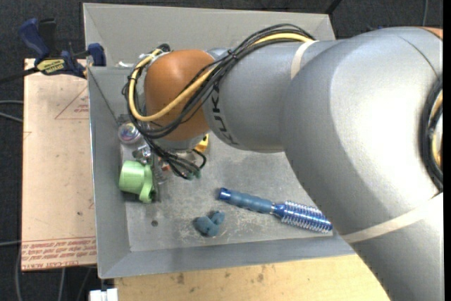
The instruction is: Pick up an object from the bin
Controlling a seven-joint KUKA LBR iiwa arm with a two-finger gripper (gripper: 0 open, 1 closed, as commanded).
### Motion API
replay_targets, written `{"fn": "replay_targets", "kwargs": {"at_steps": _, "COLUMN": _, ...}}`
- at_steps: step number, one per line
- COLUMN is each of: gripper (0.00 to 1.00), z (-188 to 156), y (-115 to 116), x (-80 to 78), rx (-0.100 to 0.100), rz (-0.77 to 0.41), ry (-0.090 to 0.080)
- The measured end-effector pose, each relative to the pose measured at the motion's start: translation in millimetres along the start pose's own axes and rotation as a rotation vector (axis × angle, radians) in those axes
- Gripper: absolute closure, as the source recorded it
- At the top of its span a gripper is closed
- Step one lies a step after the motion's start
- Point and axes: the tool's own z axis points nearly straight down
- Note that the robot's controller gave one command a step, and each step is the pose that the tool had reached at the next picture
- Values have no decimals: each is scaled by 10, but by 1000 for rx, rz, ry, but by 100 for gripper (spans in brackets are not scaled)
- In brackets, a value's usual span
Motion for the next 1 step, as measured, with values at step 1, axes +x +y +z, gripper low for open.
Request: {"fn": "replay_targets", "kwargs": {"at_steps": 1, "gripper": 100, "z": -1442, "y": -201, "x": -303, "rx": -12, "rz": 27, "ry": -16}}
